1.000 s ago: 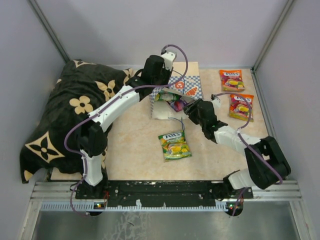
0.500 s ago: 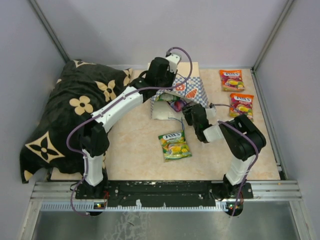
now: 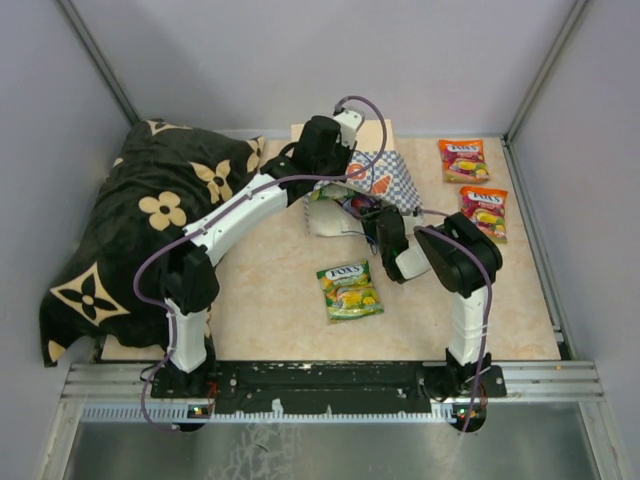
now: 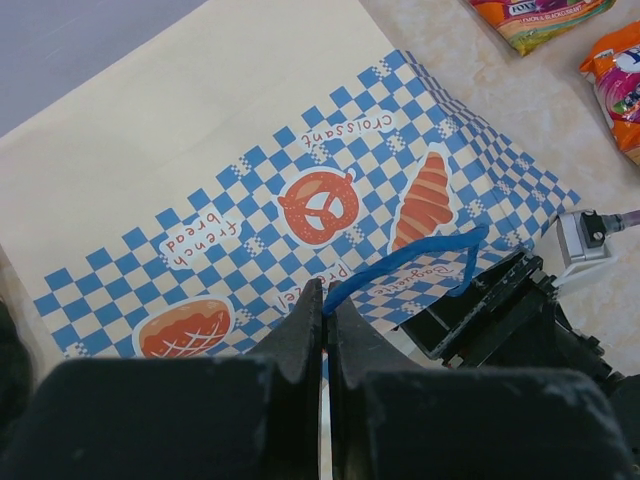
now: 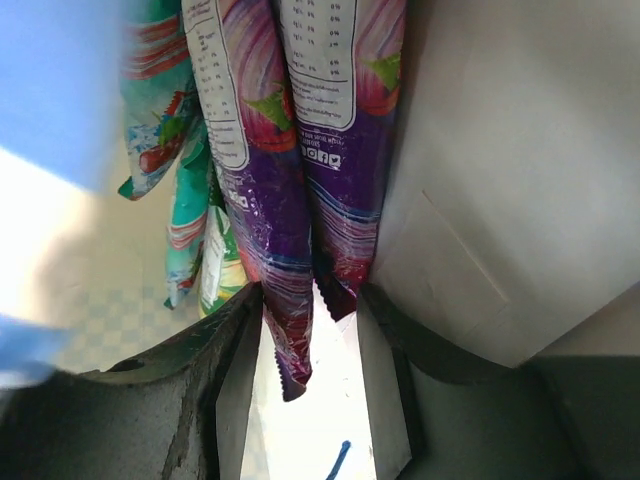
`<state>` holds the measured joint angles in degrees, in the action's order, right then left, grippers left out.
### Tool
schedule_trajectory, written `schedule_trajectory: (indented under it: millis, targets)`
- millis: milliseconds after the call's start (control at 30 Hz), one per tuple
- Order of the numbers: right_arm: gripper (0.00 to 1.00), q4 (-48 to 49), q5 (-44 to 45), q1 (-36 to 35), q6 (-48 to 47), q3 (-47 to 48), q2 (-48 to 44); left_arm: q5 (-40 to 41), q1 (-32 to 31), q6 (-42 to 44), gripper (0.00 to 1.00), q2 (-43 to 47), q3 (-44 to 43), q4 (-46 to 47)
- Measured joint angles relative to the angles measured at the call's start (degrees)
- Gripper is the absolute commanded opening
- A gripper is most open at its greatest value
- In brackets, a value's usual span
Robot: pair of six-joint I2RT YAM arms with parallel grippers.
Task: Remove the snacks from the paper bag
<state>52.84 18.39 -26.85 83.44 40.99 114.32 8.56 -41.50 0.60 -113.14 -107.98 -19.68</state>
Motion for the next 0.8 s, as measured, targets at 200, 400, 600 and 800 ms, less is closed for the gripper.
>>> schedule_trajectory:
  millis: [200, 400, 600, 800]
  targets:
    - [0.33, 4.8, 0.0, -0.2, 0.4, 1.2, 3.0, 0.0, 0.0, 0.0, 0.0, 0.0, 0.0, 0.0]
    - [0.04, 8.7, 0.1, -0.5, 0.3, 1.6, 3.5, 0.0, 0.0, -0.2, 0.0, 0.0, 0.0, 0.0]
    - [0.0, 9.5, 0.0, -0.7, -0.5, 3.3, 3.5, 0.0, 0.0, -0.3, 0.0, 0.0, 0.0, -0.1]
    - [0.0, -2.3, -4.2, -0.7, -1.0, 3.3, -3.1, 1.1, 0.0, 0.1, 0.0, 0.0, 0.0, 0.0]
